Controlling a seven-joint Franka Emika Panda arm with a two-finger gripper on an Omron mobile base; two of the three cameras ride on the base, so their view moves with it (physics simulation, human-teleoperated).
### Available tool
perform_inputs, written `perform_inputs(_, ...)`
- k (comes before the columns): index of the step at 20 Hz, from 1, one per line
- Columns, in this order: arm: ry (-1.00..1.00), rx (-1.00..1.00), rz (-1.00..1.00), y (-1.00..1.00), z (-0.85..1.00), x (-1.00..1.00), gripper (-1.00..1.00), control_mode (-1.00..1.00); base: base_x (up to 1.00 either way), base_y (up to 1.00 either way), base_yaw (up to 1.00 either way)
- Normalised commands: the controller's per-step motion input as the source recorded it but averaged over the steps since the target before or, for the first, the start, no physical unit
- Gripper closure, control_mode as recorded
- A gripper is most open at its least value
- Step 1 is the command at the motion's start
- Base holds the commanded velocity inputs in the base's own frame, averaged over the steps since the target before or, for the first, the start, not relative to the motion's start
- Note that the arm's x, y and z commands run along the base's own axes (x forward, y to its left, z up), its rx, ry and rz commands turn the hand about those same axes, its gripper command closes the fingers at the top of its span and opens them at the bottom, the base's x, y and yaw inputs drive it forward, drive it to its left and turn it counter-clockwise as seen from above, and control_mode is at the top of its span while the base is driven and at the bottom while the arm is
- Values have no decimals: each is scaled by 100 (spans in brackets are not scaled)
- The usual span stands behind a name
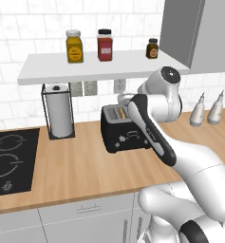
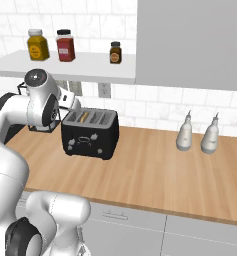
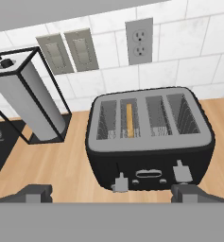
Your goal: Start the toaster. Once the lever pops up, take the bread to the plate on the dining counter.
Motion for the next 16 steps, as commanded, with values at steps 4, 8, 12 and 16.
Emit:
perform_inputs(4, 0, 0, 0, 0, 0, 0, -100, -100, 0, 0, 0)
perform_inputs(8, 0, 0, 0, 0, 0, 0, -100, -100, 0, 0, 0)
perform_inputs(12, 0, 0, 0, 0, 0, 0, -100, -100, 0, 0, 0)
perform_inputs(16, 0, 0, 0, 0, 0, 0, -100, -100, 0, 0, 0)
